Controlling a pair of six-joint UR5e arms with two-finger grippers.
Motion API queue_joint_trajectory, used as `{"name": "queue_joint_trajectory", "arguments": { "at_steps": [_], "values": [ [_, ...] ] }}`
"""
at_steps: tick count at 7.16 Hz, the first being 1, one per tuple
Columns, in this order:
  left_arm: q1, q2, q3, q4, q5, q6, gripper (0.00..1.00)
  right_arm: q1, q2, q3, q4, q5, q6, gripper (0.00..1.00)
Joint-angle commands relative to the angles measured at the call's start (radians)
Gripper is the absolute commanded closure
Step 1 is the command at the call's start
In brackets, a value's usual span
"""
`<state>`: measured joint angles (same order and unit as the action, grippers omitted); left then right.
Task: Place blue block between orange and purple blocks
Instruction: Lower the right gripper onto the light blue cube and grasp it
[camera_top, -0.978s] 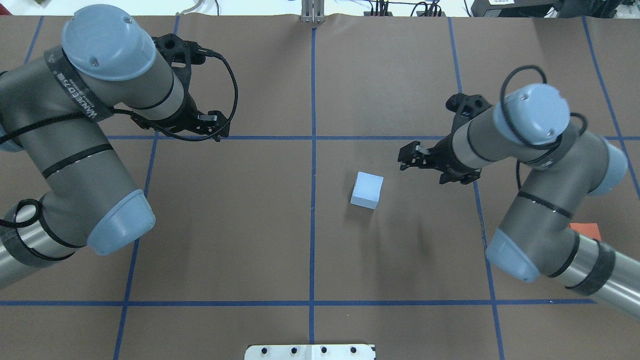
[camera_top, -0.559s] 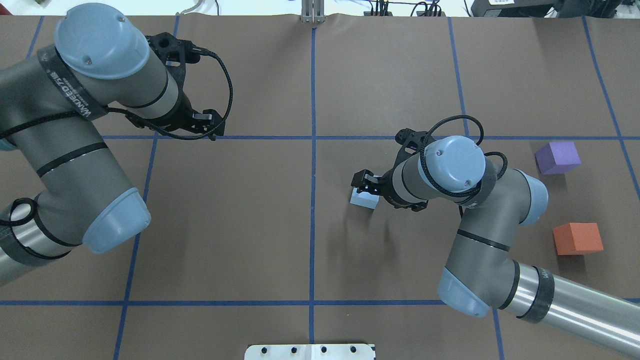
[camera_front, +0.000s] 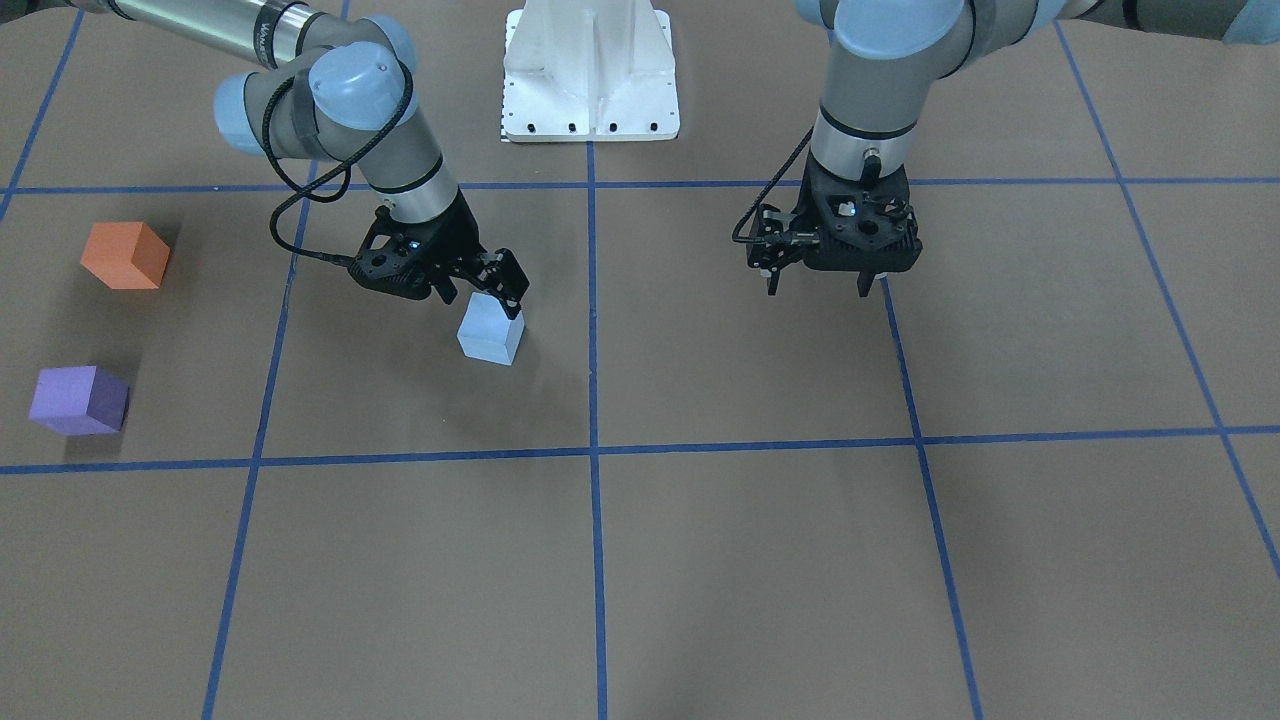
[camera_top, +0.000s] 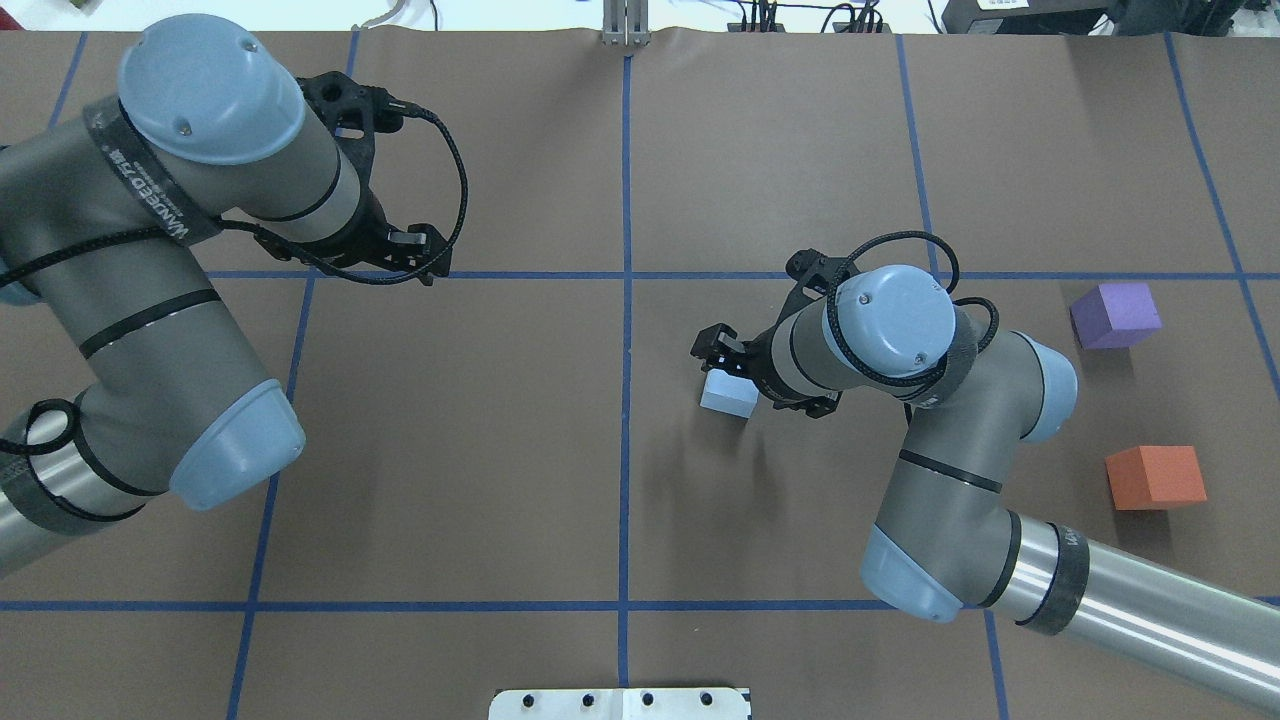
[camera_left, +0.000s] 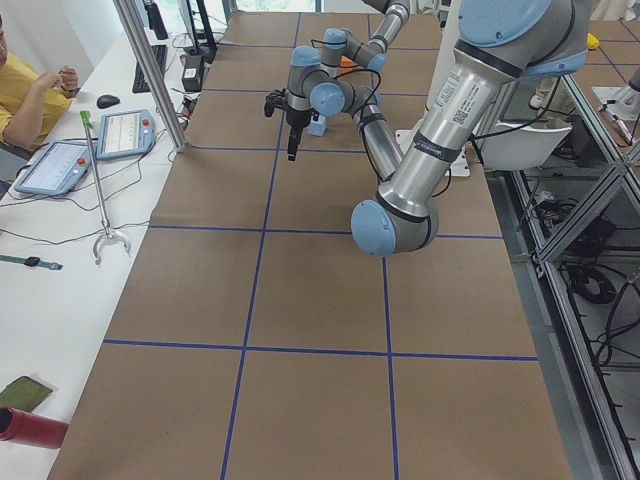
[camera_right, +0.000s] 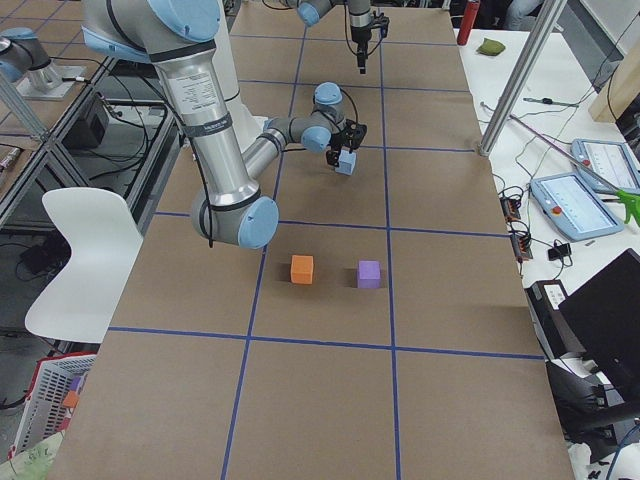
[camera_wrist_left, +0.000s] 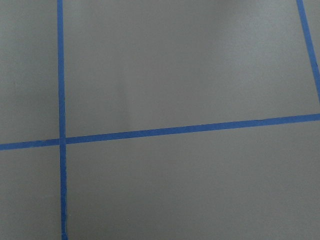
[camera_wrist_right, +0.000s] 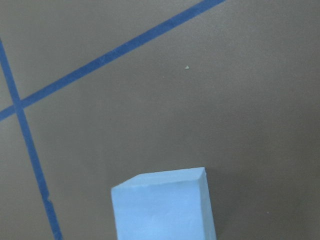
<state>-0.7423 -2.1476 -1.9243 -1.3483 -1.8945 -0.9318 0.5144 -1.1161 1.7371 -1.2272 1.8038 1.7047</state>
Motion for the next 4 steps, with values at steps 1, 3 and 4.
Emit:
{"name": "queue_joint_trajectory", "arguments": {
  "at_steps": [1, 3, 4],
  "values": [
    [0.004, -0.001, 0.002, -0.002, 0.000, -0.008, 0.00, 0.001, 0.027, -0.039, 0.003, -0.018, 0.001, 0.00],
    [0.004, -0.002, 0.001, -0.003, -0.001, -0.008, 0.00, 0.000, 0.035, -0.073, 0.002, -0.018, -0.040, 0.00],
    [0.004, -0.002, 0.002, -0.005, -0.001, -0.010, 0.00, -0.002, 0.036, -0.074, 0.000, -0.018, -0.045, 0.00]
  ]
}}
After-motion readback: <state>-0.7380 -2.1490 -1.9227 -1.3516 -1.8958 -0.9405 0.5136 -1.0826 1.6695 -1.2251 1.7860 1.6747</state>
